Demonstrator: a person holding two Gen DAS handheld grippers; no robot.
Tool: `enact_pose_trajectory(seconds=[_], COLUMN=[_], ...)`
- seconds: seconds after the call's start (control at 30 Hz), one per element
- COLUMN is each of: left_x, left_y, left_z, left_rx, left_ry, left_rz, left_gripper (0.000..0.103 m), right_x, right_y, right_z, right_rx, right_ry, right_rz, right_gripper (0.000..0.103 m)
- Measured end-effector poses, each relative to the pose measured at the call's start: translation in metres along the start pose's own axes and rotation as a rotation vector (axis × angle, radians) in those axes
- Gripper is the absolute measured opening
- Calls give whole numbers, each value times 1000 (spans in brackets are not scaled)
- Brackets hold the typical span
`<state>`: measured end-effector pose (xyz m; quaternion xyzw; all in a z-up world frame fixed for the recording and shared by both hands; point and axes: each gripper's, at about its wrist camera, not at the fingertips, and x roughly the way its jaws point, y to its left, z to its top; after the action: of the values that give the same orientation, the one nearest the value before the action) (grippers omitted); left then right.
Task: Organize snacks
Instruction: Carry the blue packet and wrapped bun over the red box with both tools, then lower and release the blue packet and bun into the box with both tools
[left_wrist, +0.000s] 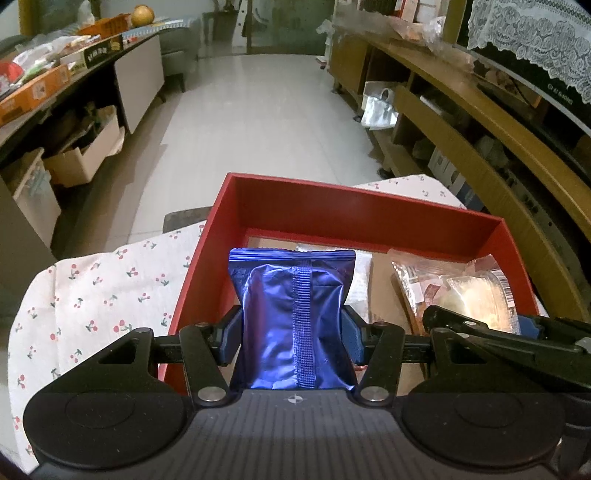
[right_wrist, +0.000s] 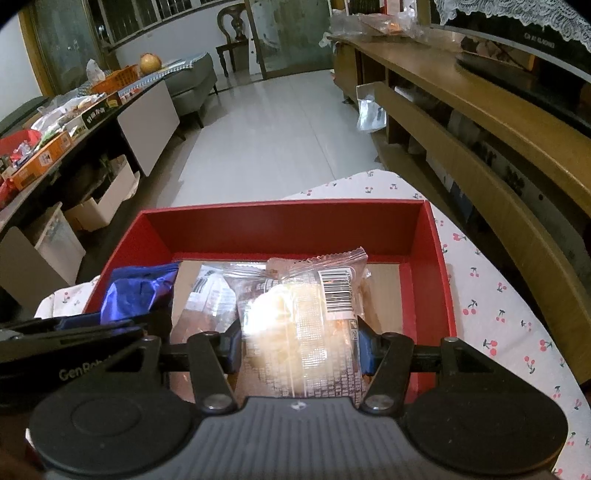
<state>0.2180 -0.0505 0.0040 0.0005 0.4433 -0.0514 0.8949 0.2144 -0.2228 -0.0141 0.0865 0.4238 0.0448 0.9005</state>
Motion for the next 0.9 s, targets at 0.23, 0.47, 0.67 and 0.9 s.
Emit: enact_pose_trajectory(seconds=[0.23, 0.47, 0.67, 0.9], left_x=[7, 10, 9, 1], left_y=[-1, -1, 2, 6], left_z=[-5, -7, -6, -3], left_rx=[14, 12, 10, -5], left_ry=[25, 37, 33, 13], left_rz=[-1, -3, 10, -1], left_gripper=[62, 63, 68, 74], right_x=[13, 15, 13, 6], right_y=[-1, -1, 1, 0], right_z=[-3, -5, -5, -1], right_rx=[-11, -28, -41, -35], right_ry=[31, 35, 32, 6], right_rz=[-10, -23, -27, -9], right_gripper=[67, 68, 69, 72])
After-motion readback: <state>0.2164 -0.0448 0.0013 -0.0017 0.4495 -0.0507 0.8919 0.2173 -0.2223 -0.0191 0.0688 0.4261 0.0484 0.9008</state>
